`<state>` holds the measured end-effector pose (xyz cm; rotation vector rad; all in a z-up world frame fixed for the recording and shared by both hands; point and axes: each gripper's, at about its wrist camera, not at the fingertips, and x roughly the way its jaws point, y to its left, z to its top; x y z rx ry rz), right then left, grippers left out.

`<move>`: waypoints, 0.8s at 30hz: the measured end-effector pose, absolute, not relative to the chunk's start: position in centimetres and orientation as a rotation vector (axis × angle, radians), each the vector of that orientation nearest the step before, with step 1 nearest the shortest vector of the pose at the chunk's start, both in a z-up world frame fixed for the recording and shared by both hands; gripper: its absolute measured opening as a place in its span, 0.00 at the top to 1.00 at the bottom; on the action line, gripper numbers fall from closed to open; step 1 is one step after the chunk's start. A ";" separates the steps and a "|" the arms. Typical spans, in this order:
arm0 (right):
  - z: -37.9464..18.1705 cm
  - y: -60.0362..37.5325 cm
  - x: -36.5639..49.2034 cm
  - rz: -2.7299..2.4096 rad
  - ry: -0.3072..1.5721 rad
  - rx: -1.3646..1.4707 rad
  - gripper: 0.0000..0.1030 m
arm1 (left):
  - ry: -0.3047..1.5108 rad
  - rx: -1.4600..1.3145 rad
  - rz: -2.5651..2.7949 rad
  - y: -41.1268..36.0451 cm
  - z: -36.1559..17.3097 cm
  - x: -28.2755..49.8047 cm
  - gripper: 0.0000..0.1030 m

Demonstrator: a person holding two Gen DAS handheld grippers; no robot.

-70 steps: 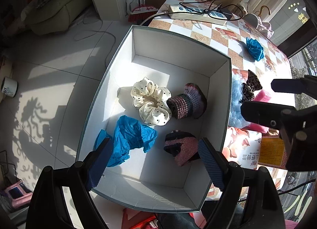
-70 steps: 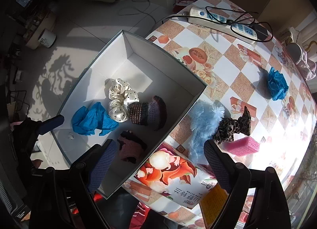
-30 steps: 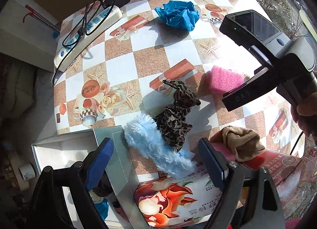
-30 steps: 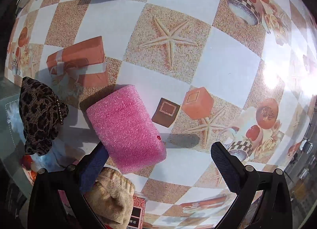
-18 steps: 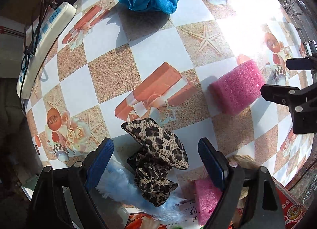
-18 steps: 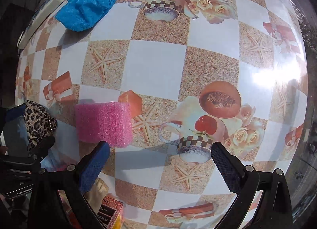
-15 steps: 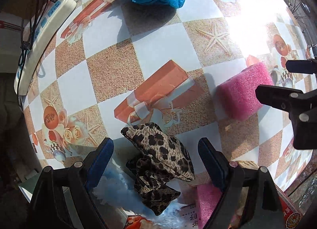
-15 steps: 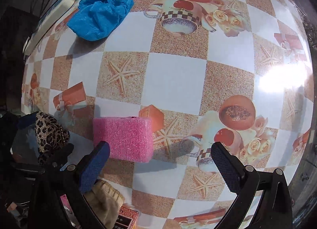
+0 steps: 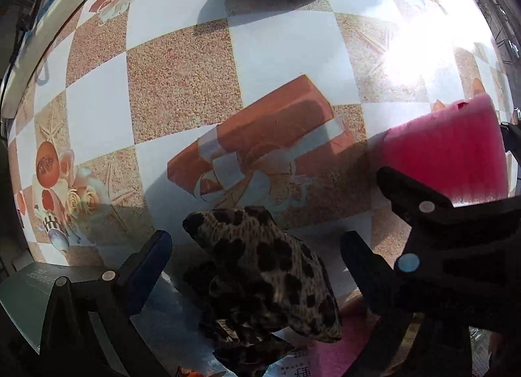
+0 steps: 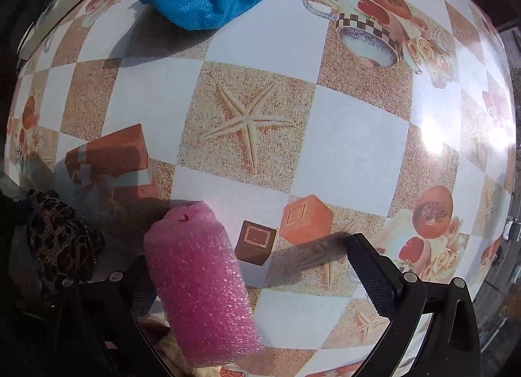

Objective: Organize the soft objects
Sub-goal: 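Grasp the pink sponge with the right gripper while the left grasps the leopard scrunchie, then carry the leopard scrunchie and pink sponge over the white box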

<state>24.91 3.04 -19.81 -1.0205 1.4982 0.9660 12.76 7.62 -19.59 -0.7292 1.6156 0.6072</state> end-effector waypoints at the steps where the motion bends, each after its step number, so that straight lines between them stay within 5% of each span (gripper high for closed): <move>1: -19.8 3.4 24.8 0.961 1.500 -1.016 0.00 | 1.616 -0.723 0.606 7.6 -19.6 12.7 0.00; 10: -19.8 6.7 24.4 0.958 1.540 -1.038 0.00 | 1.664 -0.746 0.598 8.5 -20.4 13.6 0.00; 12: -19.3 6.4 25.2 0.966 1.541 -0.999 0.10 | 1.647 -0.732 0.589 8.3 -20.2 13.4 0.07; 15: -18.3 5.0 26.5 0.968 1.491 -0.991 0.28 | 1.620 -0.684 0.572 7.0 -18.8 14.2 0.30; 17: -17.4 4.7 27.0 1.001 1.512 -0.925 0.29 | 1.603 -0.667 0.559 6.7 -18.1 14.3 0.66; 24: -12.7 2.8 28.5 1.044 1.476 -0.779 0.29 | 1.429 -0.671 0.610 6.5 -13.6 13.2 0.66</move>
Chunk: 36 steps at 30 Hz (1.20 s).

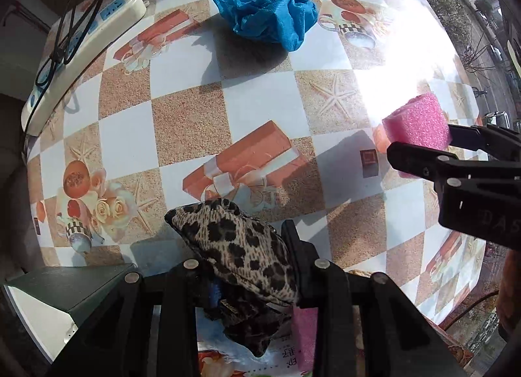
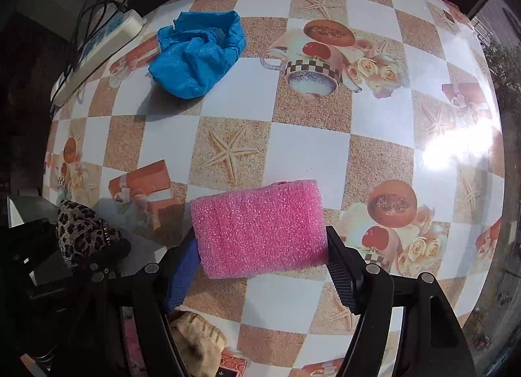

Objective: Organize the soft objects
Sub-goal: 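Carry the leopard scrunchie and pink sponge over the white box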

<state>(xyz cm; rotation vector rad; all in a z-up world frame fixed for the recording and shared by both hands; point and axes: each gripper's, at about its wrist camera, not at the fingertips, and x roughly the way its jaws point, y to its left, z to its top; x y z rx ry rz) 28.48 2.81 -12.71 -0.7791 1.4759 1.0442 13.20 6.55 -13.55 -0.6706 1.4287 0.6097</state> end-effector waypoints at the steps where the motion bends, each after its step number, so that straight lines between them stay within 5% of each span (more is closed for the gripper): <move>1: -12.1 2.4 28.6 1.047 1.478 -0.764 0.29 | 1.412 -0.654 0.618 6.4 -12.9 13.0 0.66; 11: -8.1 -3.2 31.2 1.049 1.486 -0.627 0.29 | 1.272 -0.588 0.644 4.4 -6.2 11.5 0.66; 36: 0.6 -7.4 16.2 1.189 1.380 -0.708 0.29 | 1.237 -0.525 0.622 -5.0 0.6 0.8 0.66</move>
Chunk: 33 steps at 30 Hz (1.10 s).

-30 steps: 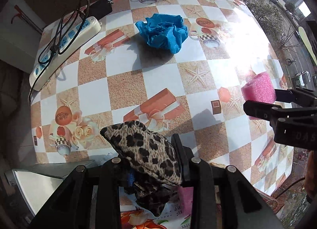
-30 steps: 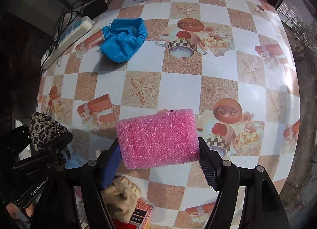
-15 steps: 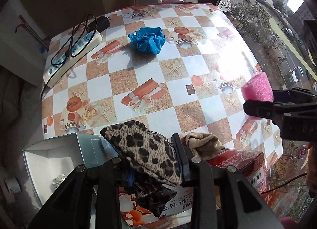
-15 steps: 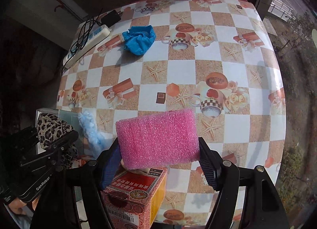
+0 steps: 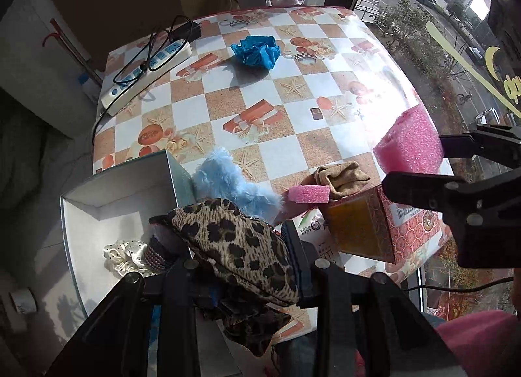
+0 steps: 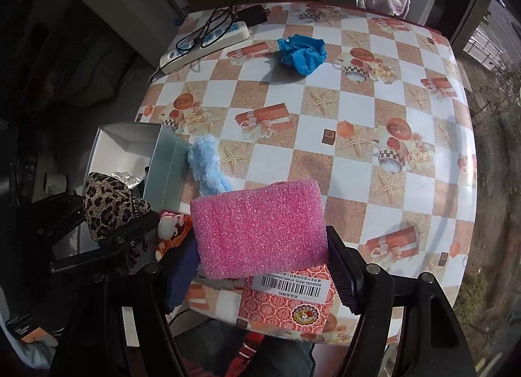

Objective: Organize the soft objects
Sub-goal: 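Carry the leopard scrunchie and pink sponge over the white box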

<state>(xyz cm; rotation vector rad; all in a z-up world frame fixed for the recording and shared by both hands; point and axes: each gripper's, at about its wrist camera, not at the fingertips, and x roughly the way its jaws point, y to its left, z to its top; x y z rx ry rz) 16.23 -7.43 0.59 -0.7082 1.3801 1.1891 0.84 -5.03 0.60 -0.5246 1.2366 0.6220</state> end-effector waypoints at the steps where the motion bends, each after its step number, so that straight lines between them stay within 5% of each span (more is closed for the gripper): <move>1: 0.6 -7.4 15.5 1.200 1.379 -0.722 0.29 | 1.233 -0.534 0.634 -5.0 0.6 0.2 0.66; 33: 1.0 -3.0 1.8 1.404 1.249 -1.072 0.29 | 1.110 -0.761 0.899 -2.6 -0.5 -14.1 0.66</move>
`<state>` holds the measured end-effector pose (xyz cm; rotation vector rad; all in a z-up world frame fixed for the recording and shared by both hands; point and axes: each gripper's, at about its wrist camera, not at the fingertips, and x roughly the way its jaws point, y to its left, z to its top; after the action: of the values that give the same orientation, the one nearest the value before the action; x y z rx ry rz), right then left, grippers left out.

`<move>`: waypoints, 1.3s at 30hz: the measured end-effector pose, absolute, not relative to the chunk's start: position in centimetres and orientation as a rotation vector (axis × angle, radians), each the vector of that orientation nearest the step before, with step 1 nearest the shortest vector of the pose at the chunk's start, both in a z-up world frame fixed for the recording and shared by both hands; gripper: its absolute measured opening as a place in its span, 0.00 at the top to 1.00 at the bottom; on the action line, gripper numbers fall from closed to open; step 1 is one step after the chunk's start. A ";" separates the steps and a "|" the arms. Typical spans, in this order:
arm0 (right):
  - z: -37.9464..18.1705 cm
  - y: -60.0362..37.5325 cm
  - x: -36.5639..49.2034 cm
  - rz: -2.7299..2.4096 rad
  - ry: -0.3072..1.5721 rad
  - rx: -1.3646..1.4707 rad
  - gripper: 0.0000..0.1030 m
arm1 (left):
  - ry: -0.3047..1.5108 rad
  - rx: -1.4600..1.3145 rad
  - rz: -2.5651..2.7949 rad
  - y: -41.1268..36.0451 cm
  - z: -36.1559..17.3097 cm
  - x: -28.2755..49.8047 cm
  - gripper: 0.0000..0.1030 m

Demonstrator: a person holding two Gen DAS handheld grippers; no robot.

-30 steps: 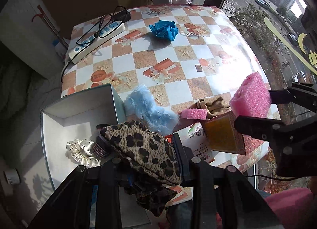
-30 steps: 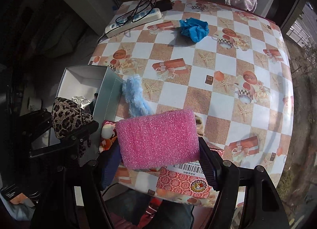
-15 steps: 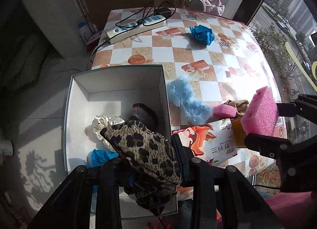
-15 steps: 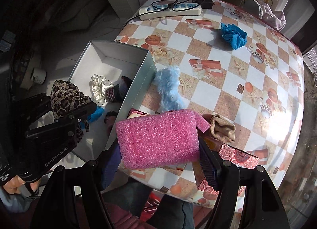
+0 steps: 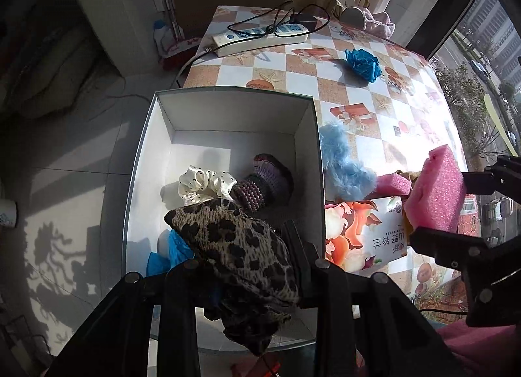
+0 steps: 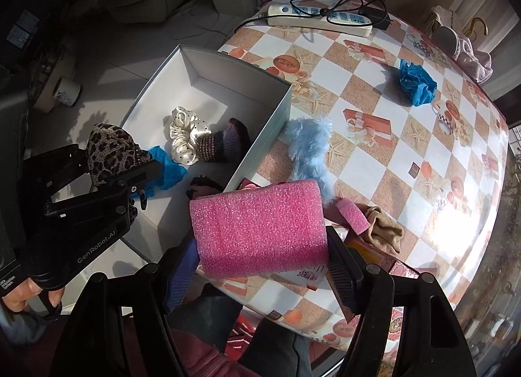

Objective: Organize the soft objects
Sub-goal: 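Carry the leopard scrunchie and pink sponge over the white box, then open both grippers to drop the scrunchie and sponge into the box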

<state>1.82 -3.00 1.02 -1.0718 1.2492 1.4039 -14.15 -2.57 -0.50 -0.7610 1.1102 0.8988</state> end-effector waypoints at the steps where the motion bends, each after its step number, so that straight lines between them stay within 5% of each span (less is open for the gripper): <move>1: 1.0 -2.9 1.7 1.406 1.245 -1.077 0.29 | 1.110 -0.764 0.903 -2.5 -0.6 -14.3 0.66; 39: 0.3 0.9 -4.1 1.502 1.186 -1.189 0.29 | 1.107 -0.871 1.010 -2.1 -2.7 -18.6 0.66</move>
<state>-4.06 0.91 0.32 -1.1886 1.1860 1.5018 -18.61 -2.09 -2.71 -0.8707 1.1069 1.0096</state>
